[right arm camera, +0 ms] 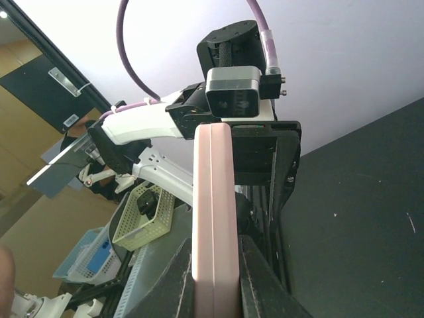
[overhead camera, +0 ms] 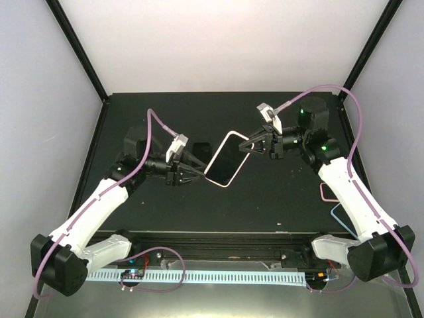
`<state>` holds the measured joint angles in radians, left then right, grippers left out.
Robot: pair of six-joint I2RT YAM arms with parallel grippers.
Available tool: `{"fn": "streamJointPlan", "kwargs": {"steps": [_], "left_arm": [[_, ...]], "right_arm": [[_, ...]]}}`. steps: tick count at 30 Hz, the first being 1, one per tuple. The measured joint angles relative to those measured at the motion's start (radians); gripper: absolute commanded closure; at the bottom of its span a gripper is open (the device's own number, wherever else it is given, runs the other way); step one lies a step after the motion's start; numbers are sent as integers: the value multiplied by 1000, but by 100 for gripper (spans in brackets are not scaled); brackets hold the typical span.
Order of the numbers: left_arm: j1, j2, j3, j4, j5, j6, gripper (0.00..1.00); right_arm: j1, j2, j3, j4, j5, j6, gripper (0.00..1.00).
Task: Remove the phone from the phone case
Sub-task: Remove the phone case from the phone.
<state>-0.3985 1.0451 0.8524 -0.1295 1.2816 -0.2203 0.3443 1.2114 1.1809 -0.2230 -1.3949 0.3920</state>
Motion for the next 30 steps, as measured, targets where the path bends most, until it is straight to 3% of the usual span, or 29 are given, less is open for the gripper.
{"fn": "streamJointPlan", "kwargs": {"steps": [6, 14, 30], "left_arm": [[18, 2, -31, 101, 18, -74, 46], [18, 2, -33, 107, 4, -74, 47], [18, 10, -10, -37, -234, 56, 57]], "right_arm": [[0, 0, 0, 10, -4, 10, 99], [0, 0, -2, 16, -2, 15, 99], [-8, 0, -23, 17, 82, 10, 99]]}}
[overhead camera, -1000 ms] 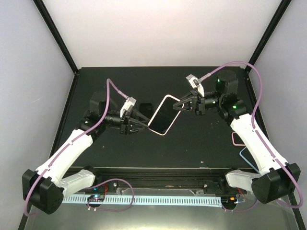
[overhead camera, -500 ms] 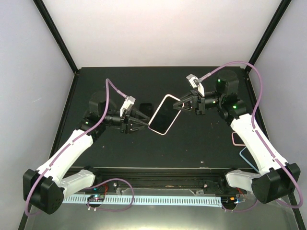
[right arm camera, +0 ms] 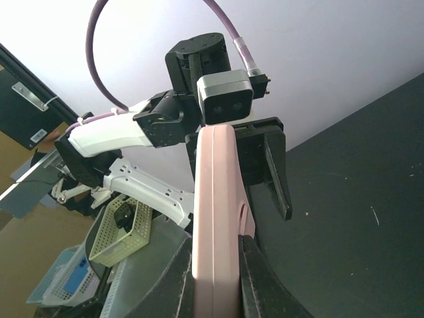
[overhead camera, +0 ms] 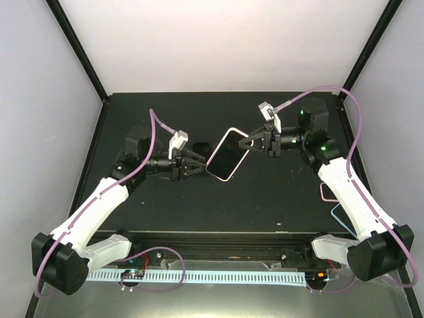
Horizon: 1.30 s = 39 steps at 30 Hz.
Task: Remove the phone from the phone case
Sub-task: Remove the phone case from the phone.
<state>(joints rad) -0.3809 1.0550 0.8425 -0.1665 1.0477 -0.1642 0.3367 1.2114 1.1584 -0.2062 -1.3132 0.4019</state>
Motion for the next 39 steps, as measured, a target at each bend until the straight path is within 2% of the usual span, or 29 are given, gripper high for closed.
{"fn": "streamJointPlan", "kwargs": {"steps": [14, 26, 39], "left_arm": [[-17, 34, 25, -6, 66, -8, 55], [-56, 70, 60, -8, 143, -17, 56], [-106, 108, 124, -128, 127, 31, 62]], "right_arm": [[49, 13, -9, 20, 2, -11, 99], [97, 18, -10, -6, -8, -86, 99], [140, 58, 13, -93, -13, -173, 99]]}}
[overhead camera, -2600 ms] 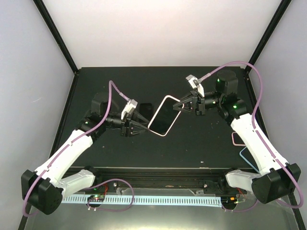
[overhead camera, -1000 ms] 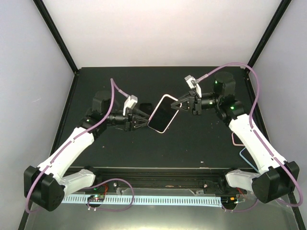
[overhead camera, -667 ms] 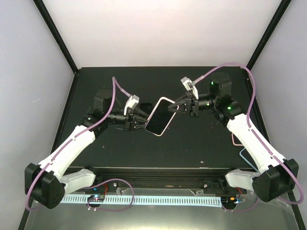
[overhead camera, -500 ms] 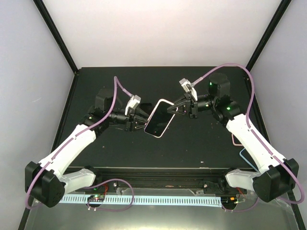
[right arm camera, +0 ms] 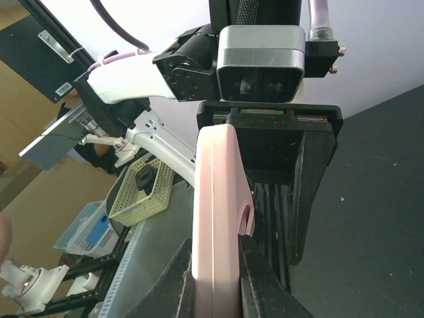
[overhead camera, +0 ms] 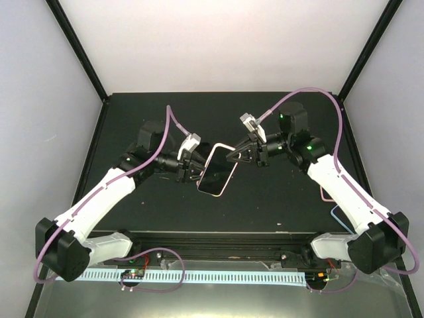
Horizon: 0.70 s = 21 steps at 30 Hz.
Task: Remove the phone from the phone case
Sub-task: Remove the phone case from the phone.
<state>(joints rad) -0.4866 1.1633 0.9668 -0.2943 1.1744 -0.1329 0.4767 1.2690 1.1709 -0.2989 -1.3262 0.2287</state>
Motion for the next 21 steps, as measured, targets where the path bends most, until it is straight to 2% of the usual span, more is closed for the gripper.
{"fn": "streamJointPlan", "kwargs": {"steps": [8, 13, 16, 19, 21], "left_arm": [[-14, -1, 0, -31, 9, 2, 79], [-13, -14, -17, 32, 35, -72, 92], [-11, -25, -34, 97, 31, -117, 98], [2, -24, -49, 170, 27, -175, 98], [13, -23, -63, 228, 23, -229, 98]], "right_arm": [[8, 41, 34, -64, -15, -23, 99], [4, 66, 82, -124, -11, -45, 99], [-7, 77, 111, -166, 2, -52, 92], [-18, 97, 147, -197, 15, -63, 80], [-23, 113, 173, -206, 34, -74, 77]]}}
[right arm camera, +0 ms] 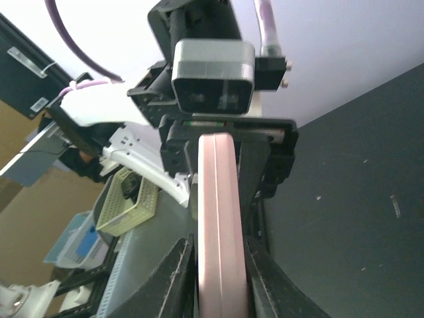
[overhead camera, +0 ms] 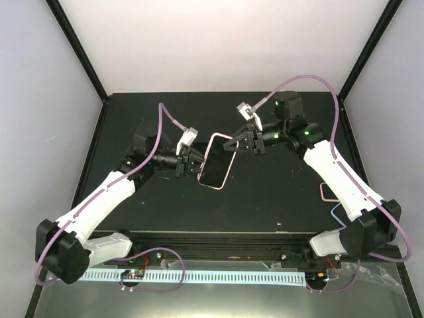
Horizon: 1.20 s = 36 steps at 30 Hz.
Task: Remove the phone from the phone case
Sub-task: Remove the phone case from the phone.
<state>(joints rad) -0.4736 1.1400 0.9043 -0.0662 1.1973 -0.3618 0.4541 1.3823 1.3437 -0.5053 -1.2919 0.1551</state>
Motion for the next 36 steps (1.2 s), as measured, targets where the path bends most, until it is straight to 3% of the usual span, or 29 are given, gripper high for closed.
{"fn": "streamJointPlan", "kwargs": {"steps": [5, 8, 14, 25, 32, 36], "left_arm": [[28, 12, -23, 120, -16, -143, 99], [48, 16, -25, 160, -28, -201, 98], [90, 20, -25, 171, -93, -307, 99], [129, 55, 6, -72, -359, -476, 98], [173, 71, 3, -126, -416, -589, 99], [189, 71, -4, -124, -418, -637, 98]], "right_arm": [[-16, 43, 97, -43, 69, -53, 65], [-37, 60, 163, -89, 122, -95, 50], [-81, 62, 235, -142, 241, -166, 33], [-55, 0, 220, -122, 571, -249, 32], [129, -49, 132, -78, 818, -378, 33], [221, -46, 111, -63, 940, -442, 39]]}}
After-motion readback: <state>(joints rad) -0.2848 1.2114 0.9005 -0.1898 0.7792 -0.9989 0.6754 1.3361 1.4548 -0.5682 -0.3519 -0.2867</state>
